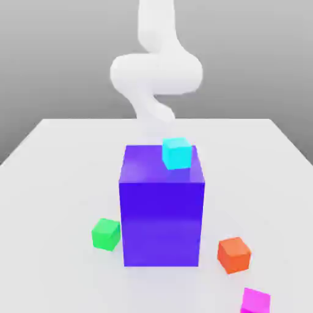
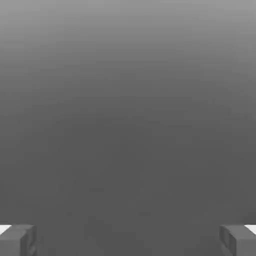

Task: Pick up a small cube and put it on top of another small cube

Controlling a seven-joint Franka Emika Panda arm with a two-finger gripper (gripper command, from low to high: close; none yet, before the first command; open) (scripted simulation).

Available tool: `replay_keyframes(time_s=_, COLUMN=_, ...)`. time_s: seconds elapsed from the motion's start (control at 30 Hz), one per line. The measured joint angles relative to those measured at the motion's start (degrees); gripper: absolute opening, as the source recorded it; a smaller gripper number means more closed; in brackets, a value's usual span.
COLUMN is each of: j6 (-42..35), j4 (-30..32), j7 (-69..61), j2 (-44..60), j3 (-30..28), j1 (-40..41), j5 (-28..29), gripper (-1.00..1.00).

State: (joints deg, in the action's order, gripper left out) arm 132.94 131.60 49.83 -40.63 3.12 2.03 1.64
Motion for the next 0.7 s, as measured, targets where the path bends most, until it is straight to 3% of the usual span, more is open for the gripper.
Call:
replay_keyframes(time_s=0.4, j6=5.5, j4=-0.9, j7=21.4, j2=25.3, j3=13.0, j1=6.8, j5=10.8, gripper=0.00)
replay_keyframes(time_s=0.7, j6=9.6, j4=-1.6, j7=36.9, j2=43.8, j3=16.2, j1=5.2, j5=18.3, gripper=0.00)
